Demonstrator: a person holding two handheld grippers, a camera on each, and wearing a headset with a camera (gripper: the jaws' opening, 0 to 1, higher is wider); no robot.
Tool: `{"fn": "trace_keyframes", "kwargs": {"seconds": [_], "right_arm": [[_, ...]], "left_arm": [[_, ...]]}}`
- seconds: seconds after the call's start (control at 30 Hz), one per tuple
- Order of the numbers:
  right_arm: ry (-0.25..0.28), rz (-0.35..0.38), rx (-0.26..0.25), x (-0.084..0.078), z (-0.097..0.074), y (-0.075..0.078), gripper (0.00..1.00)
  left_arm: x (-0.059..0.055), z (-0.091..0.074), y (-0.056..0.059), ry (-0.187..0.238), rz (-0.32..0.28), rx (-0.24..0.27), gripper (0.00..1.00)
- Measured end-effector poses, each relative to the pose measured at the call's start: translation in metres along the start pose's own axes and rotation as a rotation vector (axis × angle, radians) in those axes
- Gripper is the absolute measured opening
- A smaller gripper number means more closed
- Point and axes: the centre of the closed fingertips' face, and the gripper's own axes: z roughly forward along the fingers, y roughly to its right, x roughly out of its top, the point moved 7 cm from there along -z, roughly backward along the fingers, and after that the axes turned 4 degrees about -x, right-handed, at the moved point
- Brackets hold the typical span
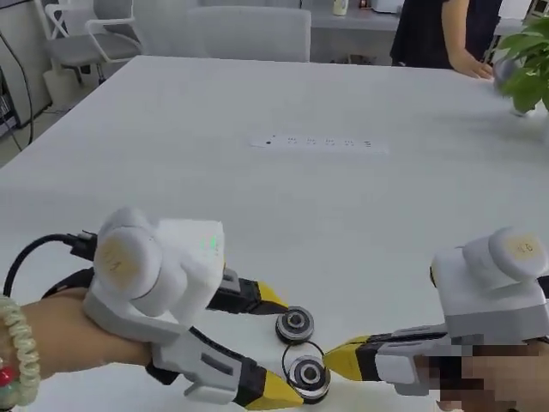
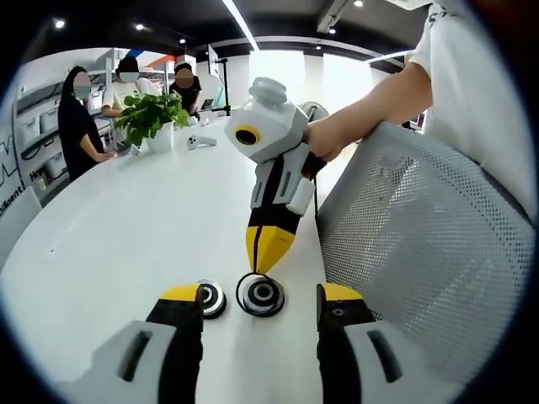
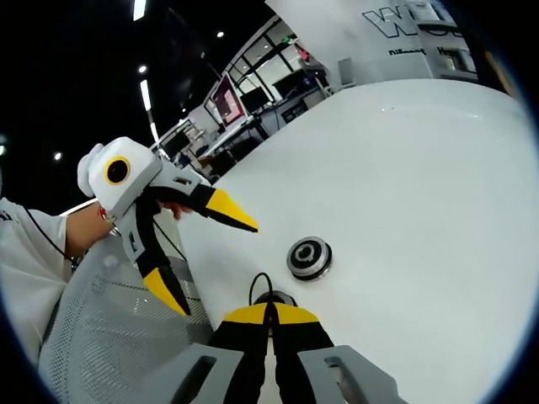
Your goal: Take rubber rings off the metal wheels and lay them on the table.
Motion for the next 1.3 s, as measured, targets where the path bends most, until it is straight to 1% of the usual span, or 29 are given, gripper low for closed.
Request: {"fn": "trace_keyframes", "kwargs": {"seconds": [0.03, 0.07, 0.1, 0.13, 0.2, 0.23, 0.33, 0.5, 0.67, 0.77, 0.87, 0.93, 0.97, 1.1, 1.2, 1.3], "right_arm": [[-0.007, -0.019, -0.007, 0.000, 0.000, 0.000, 0.00], [-0.010, -0.028, -0.005, 0.000, 0.001, -0.001, 0.00], [-0.008, -0.028, -0.002, 0.000, 0.001, -0.001, 0.00], [-0.006, -0.026, 0.004, 0.000, 0.001, -0.001, 0.00], [0.000, -0.023, 0.005, 0.001, 0.000, -0.001, 0.00], [0.001, -0.022, 0.004, 0.001, 0.000, -0.001, 0.00], [0.006, -0.021, 0.000, 0.002, -0.001, 0.000, 0.00], [0.006, -0.051, -0.018, 0.003, -0.004, 0.002, 0.00], [0.021, -0.057, -0.029, 0.005, -0.007, 0.002, 0.00], [0.031, -0.054, -0.031, 0.006, -0.009, 0.003, 0.00], [0.039, -0.056, -0.033, 0.006, -0.011, 0.004, 0.00], [0.045, -0.055, -0.038, 0.007, -0.012, 0.005, 0.00], [0.050, -0.052, -0.038, 0.008, -0.013, 0.005, 0.00], [0.067, -0.040, -0.035, 0.009, -0.016, 0.006, 0.00], [0.081, -0.027, -0.037, 0.010, -0.018, 0.007, 0.00], [0.091, -0.017, -0.038, 0.011, -0.019, 0.008, 0.00]], "left_arm": [[0.000, -0.004, 0.000, -0.004, -0.003, 0.004, 0.54], [-0.002, -0.007, 0.001, -0.018, -0.010, 0.007, 0.55], [-0.003, -0.011, 0.001, -0.027, -0.010, 0.013, 0.56], [-0.003, -0.015, 0.002, -0.026, -0.006, 0.021, 0.57], [-0.003, -0.024, 0.003, -0.019, -0.004, 0.035, 0.59], [-0.003, -0.030, 0.003, -0.014, -0.016, 0.043, 0.60], [-0.003, -0.042, 0.006, -0.012, -0.020, 0.050, 0.66], [-0.001, -0.062, 0.008, -0.007, -0.026, 0.099, 0.73], [0.002, -0.079, 0.011, 0.011, -0.030, 0.148, 0.76], [0.001, -0.087, 0.014, 0.020, -0.037, 0.170, 0.78], [-0.003, -0.095, 0.017, 0.019, -0.050, 0.189, 0.80], [-0.006, -0.101, 0.018, 0.018, -0.052, 0.218, 0.81], [-0.009, -0.105, 0.018, 0.020, -0.062, 0.236, 0.81], [-0.015, -0.116, 0.022, 0.042, -0.105, 0.278, 0.82], [-0.021, -0.119, 0.024, 0.044, -0.125, 0.296, 0.83], [-0.028, -0.123, 0.028, 0.056, -0.153, 0.323, 0.83]]}}
